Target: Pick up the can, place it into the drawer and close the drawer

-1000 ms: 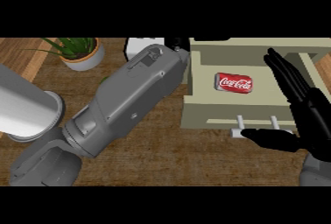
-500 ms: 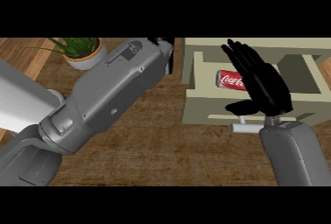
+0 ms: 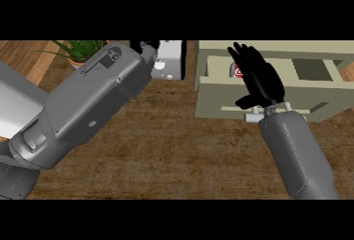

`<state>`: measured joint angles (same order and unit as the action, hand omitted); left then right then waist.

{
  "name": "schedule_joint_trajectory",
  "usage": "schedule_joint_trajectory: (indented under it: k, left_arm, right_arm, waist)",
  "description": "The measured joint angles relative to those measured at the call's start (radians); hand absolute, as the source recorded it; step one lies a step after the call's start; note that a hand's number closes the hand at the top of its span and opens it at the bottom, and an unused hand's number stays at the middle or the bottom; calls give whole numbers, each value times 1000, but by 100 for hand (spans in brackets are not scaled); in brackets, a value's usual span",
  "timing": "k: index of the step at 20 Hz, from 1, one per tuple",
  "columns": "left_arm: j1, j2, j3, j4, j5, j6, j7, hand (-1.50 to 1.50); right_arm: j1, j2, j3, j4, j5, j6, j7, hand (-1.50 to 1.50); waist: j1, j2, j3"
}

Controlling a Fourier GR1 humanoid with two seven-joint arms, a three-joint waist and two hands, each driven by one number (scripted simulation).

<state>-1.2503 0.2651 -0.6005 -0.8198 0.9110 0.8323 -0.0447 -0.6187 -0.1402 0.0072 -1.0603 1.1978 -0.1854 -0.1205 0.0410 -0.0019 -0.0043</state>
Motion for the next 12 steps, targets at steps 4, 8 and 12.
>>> schedule_joint_trajectory:
  k: [4, 8, 12]
  left_arm:
    - [21, 36, -4, -59, -20, 8, 41, -150]
    - [46, 77, 10, -107, -29, -5, 64, -150]
    - [64, 92, 9, -152, -43, 7, 90, -150]
  right_arm:
    - [-76, -1, -23, 153, 56, -116, 3, -150]
    - [-150, -7, -53, 285, 84, -206, -2, -150]
    - [-219, -17, -88, 405, 94, -286, -11, -150]
  waist:
    - [2, -7, -8]
    - [8, -6, -11]
    - [17, -3, -10]
